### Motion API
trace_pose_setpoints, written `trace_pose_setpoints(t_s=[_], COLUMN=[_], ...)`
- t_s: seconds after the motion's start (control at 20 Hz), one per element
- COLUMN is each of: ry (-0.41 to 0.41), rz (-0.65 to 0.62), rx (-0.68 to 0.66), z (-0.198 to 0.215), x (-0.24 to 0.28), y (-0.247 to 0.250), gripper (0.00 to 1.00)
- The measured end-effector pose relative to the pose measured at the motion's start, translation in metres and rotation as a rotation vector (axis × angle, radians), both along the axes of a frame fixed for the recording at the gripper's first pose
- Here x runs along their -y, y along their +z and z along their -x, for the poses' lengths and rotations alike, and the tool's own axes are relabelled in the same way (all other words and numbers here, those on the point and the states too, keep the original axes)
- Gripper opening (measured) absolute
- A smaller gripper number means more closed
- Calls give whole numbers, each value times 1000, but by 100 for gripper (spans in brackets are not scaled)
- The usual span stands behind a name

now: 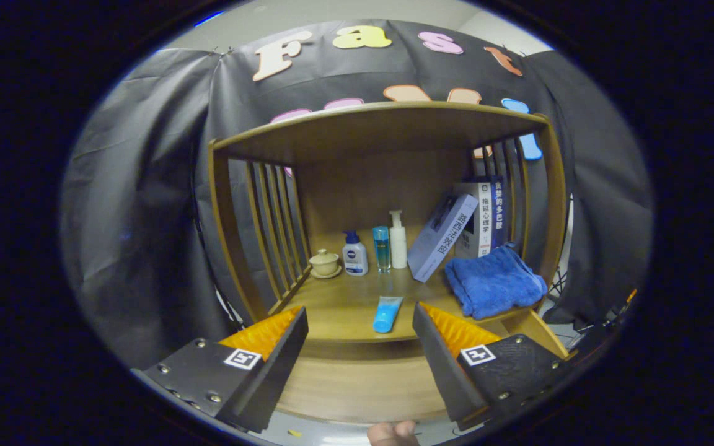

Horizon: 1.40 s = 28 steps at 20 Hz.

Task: Pull open the drawer, take out the items inside it, and place them on the countertop above the cabinet.

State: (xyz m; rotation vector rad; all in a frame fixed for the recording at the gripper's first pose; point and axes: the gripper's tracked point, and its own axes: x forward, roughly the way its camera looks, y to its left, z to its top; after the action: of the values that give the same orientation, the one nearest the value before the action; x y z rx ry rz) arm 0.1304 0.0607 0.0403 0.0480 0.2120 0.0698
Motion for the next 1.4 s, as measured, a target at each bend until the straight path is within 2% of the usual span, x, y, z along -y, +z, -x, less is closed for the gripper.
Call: trace_pose_setpoints(t_s=[0.3,0.45,0.65,0.75,0.85,0.9,1.1,1.2,1.4], ry=[-10,-74,-96,-138,-224,-235,-234,-242,-185], rz=[55,80,74,61,52,30,-38,-23,22], rx=[112,155,186,155,147,143,93,108,142], z=[58,85,104,106,110,111,108,107,105], x=[19,37,50,70,95,98,108,116,106], y=[19,8,-22,-46,-62,-70,-111,-120,-141], gripper=[100,100,100,100,100,100,100,100,100])
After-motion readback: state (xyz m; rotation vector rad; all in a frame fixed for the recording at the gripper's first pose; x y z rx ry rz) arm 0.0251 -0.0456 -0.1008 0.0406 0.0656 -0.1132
